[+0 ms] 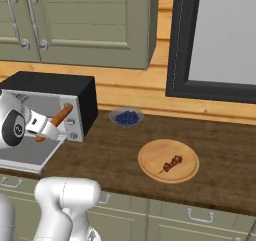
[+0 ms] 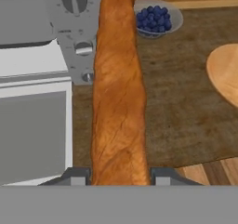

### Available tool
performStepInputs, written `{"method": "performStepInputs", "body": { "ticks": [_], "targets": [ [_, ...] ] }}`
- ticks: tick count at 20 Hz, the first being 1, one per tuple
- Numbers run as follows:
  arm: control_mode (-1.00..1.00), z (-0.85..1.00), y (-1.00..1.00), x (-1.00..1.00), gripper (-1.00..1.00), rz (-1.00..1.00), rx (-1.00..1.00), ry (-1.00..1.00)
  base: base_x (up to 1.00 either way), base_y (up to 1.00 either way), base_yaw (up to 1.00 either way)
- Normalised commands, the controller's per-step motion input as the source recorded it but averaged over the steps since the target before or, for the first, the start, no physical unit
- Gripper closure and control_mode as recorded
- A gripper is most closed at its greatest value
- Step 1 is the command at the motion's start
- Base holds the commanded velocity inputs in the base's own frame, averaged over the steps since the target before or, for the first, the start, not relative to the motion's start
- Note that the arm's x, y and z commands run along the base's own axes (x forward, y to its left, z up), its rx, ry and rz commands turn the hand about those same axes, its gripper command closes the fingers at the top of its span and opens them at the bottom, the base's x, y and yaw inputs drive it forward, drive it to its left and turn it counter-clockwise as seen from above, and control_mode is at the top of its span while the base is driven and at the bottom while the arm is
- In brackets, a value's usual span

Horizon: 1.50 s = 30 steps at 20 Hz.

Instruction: Pick up the kebab skewer and baguette bread, and place them inside the toaster oven. Close the toaster oven door and start by setting the timer.

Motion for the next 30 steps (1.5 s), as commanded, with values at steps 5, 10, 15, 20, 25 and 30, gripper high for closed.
{"method": "performStepInputs", "body": {
  "ticks": [5,10,15,20,25,30],
  "targets": [
    [1.0,0.0,0.0,0.0,1.0,0.0,0.0,0.0,0.31,0.01,0.0],
    [-1.0,-0.26,0.7,-0.03,1.0,0.0,-0.03,0.0,0.0,0.05,0.0],
    [-1.0,-0.17,1.0,0.05,1.0,0.0,0.0,0.0,0.0,0.0,0.0],
    [-1.0,-0.03,0.86,0.26,1.0,0.01,0.0,0.05,0.0,0.0,0.0],
    [-1.0,-0.06,0.27,0.48,1.0,0.0,0.0,0.01,0.0,0.0,0.0],
    [-1.0,-0.12,0.04,0.43,1.0,0.02,0.0,0.0,0.0,0.0,0.0]
  ]
}}
